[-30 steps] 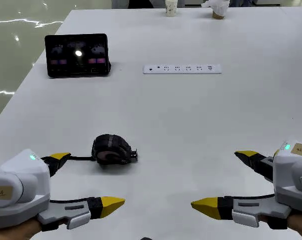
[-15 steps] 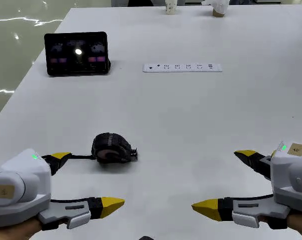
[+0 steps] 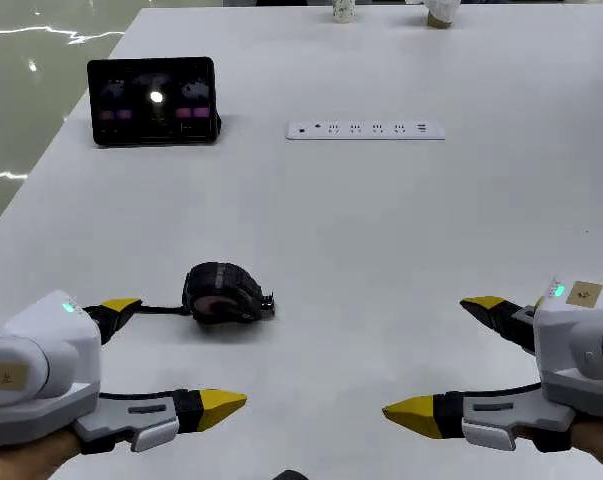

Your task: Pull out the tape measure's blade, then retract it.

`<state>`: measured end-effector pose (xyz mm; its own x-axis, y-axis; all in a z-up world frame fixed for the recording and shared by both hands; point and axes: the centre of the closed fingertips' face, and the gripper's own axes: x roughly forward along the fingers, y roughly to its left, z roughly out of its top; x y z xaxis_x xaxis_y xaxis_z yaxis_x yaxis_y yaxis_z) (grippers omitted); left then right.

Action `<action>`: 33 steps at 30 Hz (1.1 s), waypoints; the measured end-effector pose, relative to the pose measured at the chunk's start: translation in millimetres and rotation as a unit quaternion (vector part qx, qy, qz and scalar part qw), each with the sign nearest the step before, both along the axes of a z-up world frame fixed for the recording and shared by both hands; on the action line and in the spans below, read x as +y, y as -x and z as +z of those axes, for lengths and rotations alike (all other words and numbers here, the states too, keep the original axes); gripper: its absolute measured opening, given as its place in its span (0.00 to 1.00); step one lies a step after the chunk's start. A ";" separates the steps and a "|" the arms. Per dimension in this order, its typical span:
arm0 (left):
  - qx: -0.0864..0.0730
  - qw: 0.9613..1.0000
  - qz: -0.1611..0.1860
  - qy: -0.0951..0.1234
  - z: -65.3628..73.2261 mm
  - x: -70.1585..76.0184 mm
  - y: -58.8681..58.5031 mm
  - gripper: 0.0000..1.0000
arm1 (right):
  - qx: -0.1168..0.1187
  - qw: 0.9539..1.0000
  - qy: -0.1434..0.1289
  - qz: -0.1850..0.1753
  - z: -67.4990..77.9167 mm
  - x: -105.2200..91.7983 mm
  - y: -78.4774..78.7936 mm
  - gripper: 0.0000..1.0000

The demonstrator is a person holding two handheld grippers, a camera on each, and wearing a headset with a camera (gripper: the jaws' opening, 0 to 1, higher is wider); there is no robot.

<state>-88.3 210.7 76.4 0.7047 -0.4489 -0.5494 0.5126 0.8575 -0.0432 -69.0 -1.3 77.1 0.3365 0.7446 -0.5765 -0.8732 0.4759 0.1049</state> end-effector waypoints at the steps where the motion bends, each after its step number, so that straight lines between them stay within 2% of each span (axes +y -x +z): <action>1: 0.000 1.000 -0.002 -0.002 -0.2 0.3 -0.5 0.99 | 0.001 1.000 0.002 0.004 -0.6 0.4 0.2 0.94; 17: -0.002 1.000 -0.016 -0.017 0.4 4.3 -10.0 0.99 | -0.006 0.999 0.019 0.040 -4.4 6.9 -5.6 0.91; 33: 0.008 0.999 -0.041 -0.032 -3.5 4.2 -17.6 0.99 | -0.009 0.997 0.036 0.068 -12.2 12.6 -15.0 0.87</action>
